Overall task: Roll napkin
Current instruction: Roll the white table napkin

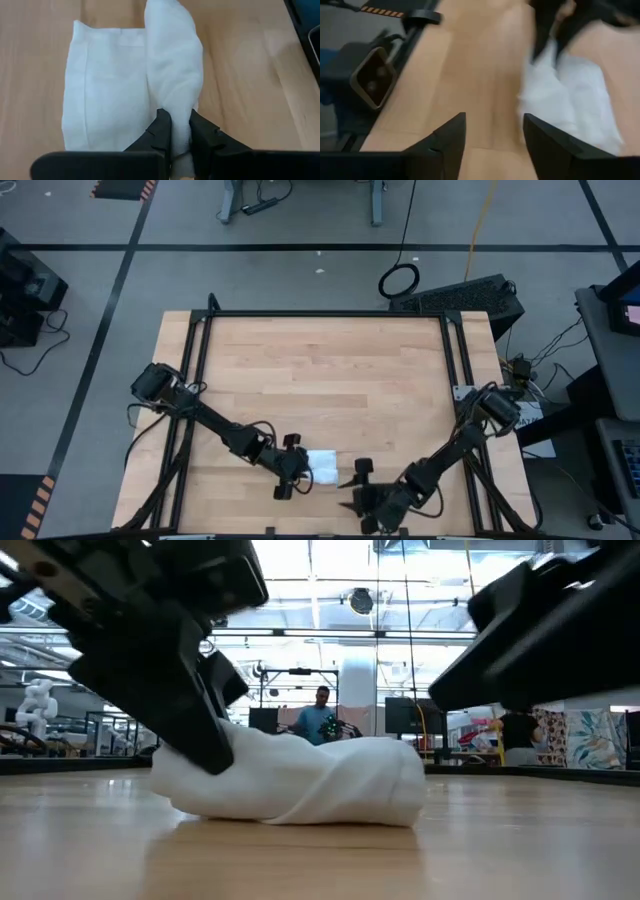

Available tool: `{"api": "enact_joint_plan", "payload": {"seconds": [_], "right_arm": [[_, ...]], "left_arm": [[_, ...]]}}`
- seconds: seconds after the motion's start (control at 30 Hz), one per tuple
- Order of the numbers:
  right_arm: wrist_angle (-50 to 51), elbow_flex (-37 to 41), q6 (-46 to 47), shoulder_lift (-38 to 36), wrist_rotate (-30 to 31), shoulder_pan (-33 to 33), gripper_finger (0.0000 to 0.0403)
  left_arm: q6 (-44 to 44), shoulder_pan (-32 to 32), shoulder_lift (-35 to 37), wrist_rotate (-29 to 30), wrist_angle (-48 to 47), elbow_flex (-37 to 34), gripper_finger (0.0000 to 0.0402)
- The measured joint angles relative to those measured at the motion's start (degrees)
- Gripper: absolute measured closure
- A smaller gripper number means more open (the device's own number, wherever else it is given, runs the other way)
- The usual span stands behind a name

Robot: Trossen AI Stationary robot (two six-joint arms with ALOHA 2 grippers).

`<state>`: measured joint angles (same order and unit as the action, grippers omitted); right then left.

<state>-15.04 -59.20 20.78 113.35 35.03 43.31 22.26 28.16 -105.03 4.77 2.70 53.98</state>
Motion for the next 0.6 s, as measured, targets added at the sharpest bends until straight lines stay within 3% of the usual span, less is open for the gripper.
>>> {"api": "enact_joint_plan", "payload": {"seconds": [0.27,0.47,0.6], "right_arm": [[-6.01,-0.11,-9.18,3.89,6.18,-0.83,0.0128],[-5.77,-0.13,-14.49,3.88,4.46,-3.78,0.0140],[-4.48,-0.15,-15.50,3.86,-0.86,-6.45,0.0162]], "left_arm": [[5.85,-2.76,0.04,-5.84,-1.94,0.00,0.0358],[5.94,-3.24,0.11,-6.03,-3.08,0.00,0.0357],[5.93,-3.24,0.11,-6.01,-3.15,0.02,0.0357]]}}
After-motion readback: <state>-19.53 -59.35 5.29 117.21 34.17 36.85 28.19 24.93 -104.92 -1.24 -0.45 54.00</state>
